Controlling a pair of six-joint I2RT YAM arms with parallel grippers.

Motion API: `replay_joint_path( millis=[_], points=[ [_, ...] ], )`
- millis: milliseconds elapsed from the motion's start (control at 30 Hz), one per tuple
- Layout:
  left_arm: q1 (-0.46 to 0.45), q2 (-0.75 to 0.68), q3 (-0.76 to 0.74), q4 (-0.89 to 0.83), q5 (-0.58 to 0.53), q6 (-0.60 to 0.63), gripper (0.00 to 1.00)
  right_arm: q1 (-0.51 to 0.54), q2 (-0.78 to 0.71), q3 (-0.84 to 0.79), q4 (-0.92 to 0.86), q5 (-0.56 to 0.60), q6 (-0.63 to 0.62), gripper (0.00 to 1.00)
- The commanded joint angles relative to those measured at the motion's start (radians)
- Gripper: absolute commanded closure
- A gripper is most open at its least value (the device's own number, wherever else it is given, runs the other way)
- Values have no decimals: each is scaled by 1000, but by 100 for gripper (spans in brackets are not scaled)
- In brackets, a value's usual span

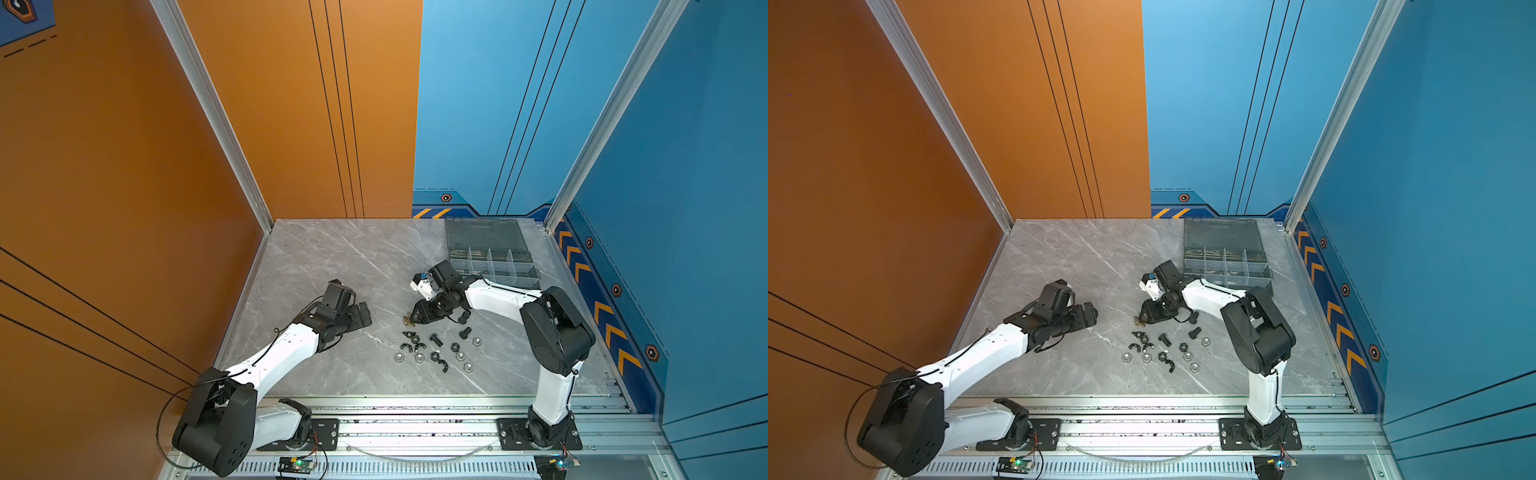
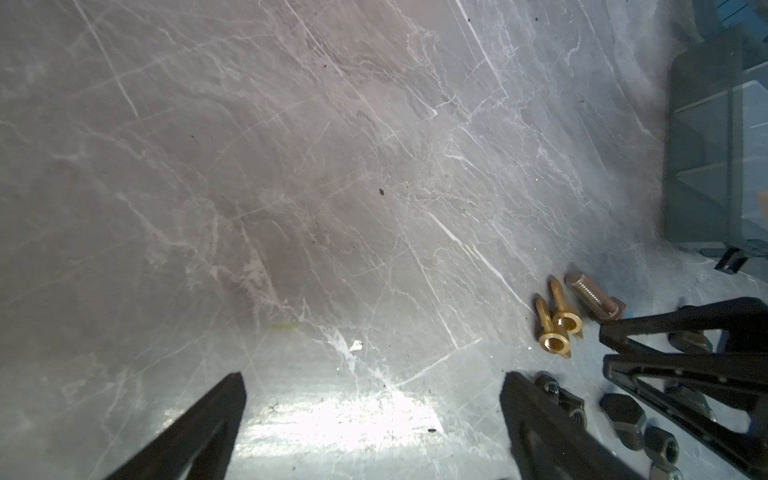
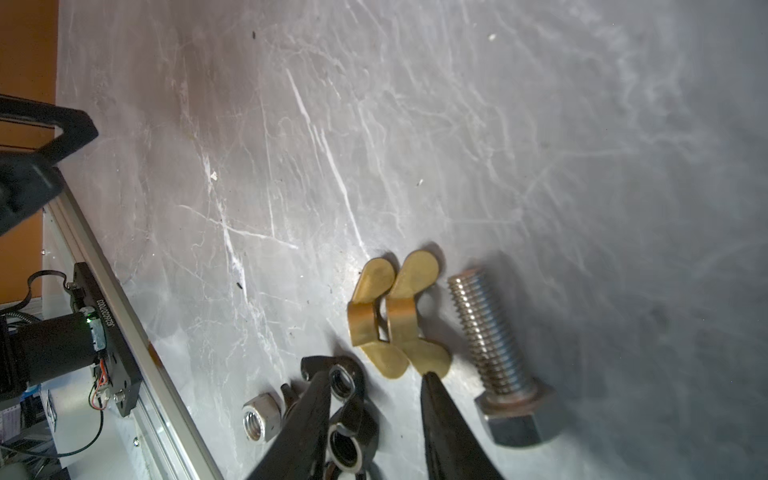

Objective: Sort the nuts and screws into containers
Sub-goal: 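Lower the right gripper and grasp a brass wing nut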

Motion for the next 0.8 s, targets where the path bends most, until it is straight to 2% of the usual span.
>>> replay_joint_path(
  millis=[0, 767],
  points=[
    [-12, 7, 32, -22, 12, -7, 2, -13, 23, 31, 8, 30, 12, 62],
    [-24, 32, 43, -26, 10, -8, 2, -12, 107, 78, 25, 40, 5, 70]
  ],
)
